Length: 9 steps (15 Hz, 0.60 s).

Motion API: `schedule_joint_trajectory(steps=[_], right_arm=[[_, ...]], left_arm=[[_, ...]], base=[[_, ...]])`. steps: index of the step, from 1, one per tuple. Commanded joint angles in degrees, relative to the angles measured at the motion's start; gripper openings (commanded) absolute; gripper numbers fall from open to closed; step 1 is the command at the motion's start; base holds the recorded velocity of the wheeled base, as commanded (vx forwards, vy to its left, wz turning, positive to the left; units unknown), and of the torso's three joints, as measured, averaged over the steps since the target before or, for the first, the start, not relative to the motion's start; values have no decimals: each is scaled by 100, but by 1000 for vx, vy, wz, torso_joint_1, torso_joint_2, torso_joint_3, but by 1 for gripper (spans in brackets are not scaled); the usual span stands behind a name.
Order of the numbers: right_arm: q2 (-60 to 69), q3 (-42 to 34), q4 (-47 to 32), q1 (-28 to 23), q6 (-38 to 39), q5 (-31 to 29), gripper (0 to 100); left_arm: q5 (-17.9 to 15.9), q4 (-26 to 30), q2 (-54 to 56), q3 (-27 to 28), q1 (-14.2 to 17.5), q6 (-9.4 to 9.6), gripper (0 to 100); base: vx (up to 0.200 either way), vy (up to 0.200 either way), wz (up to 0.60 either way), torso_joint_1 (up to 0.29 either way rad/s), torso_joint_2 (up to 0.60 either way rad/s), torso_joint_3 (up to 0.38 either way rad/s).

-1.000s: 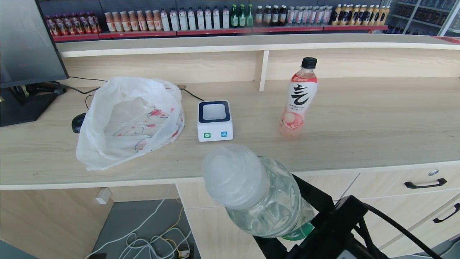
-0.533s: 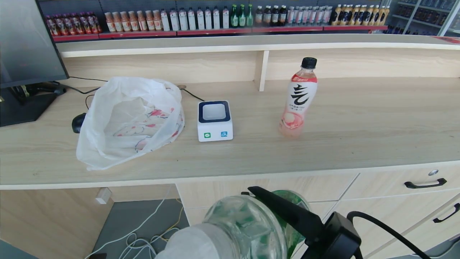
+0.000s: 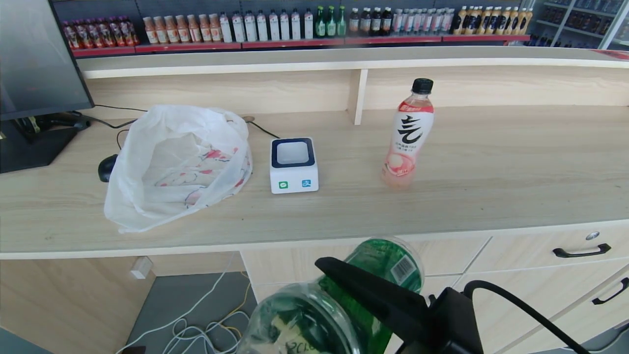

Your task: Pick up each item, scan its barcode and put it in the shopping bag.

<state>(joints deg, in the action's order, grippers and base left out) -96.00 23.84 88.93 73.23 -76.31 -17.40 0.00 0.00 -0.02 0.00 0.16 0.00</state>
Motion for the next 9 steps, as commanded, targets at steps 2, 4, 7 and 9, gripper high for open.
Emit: schedule_joint_trajectory(steps=[2,4,7,9], right_arm=[[46,-55,107,7,-551,8,0],[90,68,107,7,-1167,70,0],[213,147,107,7,-2002,202,0],[292,200,107,34,-2678,184,0]], left_arm=[[0,0,2,0,2,9,100],[0,0,2,0,2,0,100],[0,0,2,0,2,0,100],[0,0,2,0,2,0,100]], base=[[0,0,0,0,0,0],[0,0,0,0,0,0],[0,0,0,0,0,0],[0,0,0,0,0,0]])
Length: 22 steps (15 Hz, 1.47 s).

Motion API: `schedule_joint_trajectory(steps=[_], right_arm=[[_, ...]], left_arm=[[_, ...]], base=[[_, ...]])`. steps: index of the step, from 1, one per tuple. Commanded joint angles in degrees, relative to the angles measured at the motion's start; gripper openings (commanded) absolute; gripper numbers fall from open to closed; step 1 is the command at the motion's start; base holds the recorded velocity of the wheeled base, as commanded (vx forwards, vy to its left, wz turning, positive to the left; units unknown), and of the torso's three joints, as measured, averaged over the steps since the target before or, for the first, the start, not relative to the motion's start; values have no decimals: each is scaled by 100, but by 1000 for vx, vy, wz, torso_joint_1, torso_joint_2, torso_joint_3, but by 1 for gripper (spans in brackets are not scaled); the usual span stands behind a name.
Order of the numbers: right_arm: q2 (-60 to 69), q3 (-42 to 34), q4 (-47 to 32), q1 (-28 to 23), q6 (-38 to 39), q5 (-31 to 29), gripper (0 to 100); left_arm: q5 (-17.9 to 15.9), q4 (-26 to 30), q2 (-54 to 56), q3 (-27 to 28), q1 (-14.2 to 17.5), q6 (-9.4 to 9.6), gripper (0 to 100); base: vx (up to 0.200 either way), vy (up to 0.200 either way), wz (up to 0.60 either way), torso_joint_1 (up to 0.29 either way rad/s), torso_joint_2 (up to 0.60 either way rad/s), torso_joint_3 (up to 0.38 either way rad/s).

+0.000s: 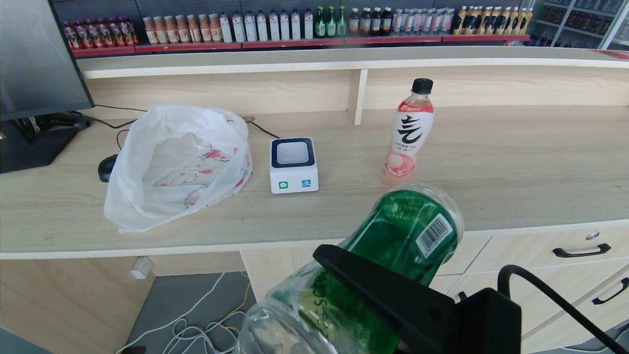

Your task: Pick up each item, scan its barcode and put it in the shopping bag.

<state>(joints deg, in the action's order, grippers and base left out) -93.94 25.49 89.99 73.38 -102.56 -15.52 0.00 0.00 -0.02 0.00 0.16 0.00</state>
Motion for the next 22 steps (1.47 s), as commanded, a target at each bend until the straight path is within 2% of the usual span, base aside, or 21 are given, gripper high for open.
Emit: schedule_joint_trajectory(steps=[1,22], right_arm=[[86,70,1,54,-282,-4,0],[78,123,1,80,-317,-30,0]], left_arm=[[0,0,2,0,2,0,100],[0,0,2,0,2,0,100]], base=[[0,0,0,0,0,0],[0,0,0,0,0,0]])
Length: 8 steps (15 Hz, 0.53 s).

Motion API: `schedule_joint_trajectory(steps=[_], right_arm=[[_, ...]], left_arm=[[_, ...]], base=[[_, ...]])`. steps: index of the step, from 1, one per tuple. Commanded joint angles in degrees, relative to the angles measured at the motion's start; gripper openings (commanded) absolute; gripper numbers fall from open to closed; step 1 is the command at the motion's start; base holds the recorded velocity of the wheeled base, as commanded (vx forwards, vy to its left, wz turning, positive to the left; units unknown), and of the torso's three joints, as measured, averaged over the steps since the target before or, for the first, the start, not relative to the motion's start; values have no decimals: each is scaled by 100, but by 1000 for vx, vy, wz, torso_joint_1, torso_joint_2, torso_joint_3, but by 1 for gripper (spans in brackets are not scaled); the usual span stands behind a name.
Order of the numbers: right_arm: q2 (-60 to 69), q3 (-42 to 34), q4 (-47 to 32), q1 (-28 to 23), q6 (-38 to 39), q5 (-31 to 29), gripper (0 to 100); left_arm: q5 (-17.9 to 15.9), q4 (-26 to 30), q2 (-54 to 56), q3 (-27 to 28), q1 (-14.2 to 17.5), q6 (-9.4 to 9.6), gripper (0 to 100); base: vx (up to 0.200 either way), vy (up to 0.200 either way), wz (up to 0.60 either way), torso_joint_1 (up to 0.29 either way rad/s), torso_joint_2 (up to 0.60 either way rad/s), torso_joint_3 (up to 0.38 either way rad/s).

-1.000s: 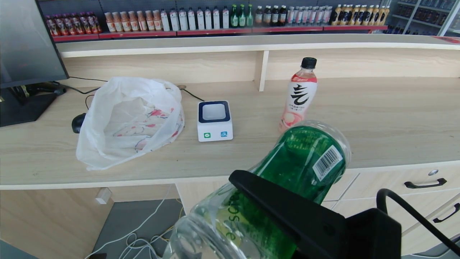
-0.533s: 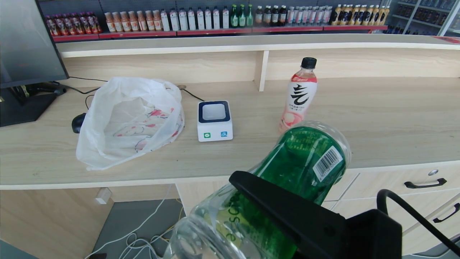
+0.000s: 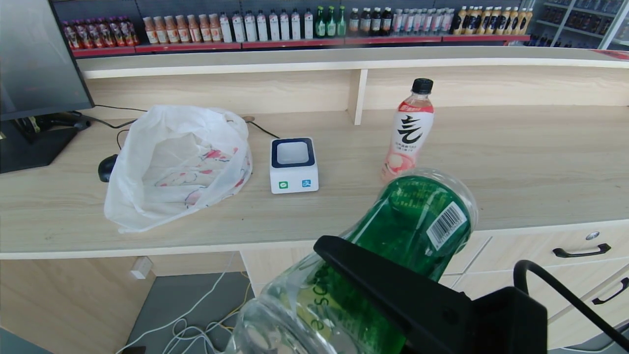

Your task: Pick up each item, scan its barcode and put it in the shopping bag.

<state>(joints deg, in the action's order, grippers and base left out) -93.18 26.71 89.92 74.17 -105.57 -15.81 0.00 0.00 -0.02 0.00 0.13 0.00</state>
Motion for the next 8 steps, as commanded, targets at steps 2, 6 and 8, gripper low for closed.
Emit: schedule_joint_trajectory(steps=[2,6,8], right_arm=[[2,-17,8,1,564,-1,0],[-15,-61,8,-95,2128,-27,0],[-130,-219,8,-139,3209,-18,0]], left_arm=[[0,0,2,0,4,0,100],[0,0,2,0,4,0,100],[0,0,2,0,4,0,100]], base=[[0,0,0,0,0,0],[0,0,0,0,0,0],[0,0,0,0,0,0]])
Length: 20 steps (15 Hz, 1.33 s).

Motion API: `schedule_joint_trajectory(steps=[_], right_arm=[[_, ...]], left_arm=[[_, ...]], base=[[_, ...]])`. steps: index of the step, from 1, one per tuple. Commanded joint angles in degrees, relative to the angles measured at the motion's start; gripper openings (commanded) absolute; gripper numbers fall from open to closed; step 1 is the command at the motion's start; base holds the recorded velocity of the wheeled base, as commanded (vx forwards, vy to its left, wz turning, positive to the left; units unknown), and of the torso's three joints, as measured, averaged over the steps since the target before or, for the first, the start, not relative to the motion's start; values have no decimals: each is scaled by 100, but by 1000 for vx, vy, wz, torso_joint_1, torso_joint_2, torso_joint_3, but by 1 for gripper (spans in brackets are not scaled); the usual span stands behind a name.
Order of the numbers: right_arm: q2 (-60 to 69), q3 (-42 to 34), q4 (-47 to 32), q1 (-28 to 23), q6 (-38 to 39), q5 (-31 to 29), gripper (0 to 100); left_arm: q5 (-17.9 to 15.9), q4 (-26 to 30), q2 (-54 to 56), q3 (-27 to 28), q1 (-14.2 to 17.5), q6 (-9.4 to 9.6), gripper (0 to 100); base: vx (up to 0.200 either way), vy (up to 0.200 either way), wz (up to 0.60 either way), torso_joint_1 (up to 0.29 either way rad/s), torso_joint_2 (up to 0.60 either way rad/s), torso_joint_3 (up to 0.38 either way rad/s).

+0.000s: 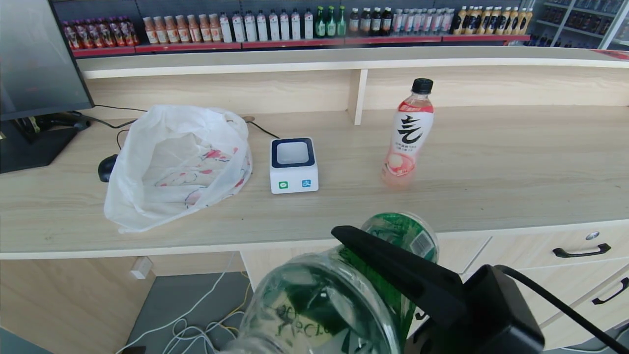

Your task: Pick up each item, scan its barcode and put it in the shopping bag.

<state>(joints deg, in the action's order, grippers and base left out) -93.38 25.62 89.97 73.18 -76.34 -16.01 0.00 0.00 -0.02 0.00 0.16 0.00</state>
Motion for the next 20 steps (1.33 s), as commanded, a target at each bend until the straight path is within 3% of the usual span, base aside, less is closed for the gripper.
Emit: schedule_joint_trajectory(steps=[1,3,5,7,13,17,20], right_arm=[[-233,-145,3,-41,989,1,0],[-374,-102,3,-41,2246,63,0],[-383,-5,3,-102,2756,45,0],[-391,206,3,-524,3160,1,0],[-901,1393,3,-1772,5964,45,0],[-1358,2131,3,-2765,6614,511,0],[-1481,2500,3,-3117,6957,564,0]], left_arm=[[0,0,2,0,2,0,100],[0,0,2,0,2,0,100],[0,0,2,0,2,0,100],[0,0,2,0,2,0,100],[0,9,2,0,2,0,100],[0,9,2,0,2,0,100],[0,0,2,0,2,0,100]], base=[[0,0,0,0,0,0],[0,0,0,0,0,0],[0,0,0,0,0,0],[0,0,0,0,0,0],[0,0,0,0,0,0],[0,0,0,0,0,0],[0,0,0,0,0,0]])
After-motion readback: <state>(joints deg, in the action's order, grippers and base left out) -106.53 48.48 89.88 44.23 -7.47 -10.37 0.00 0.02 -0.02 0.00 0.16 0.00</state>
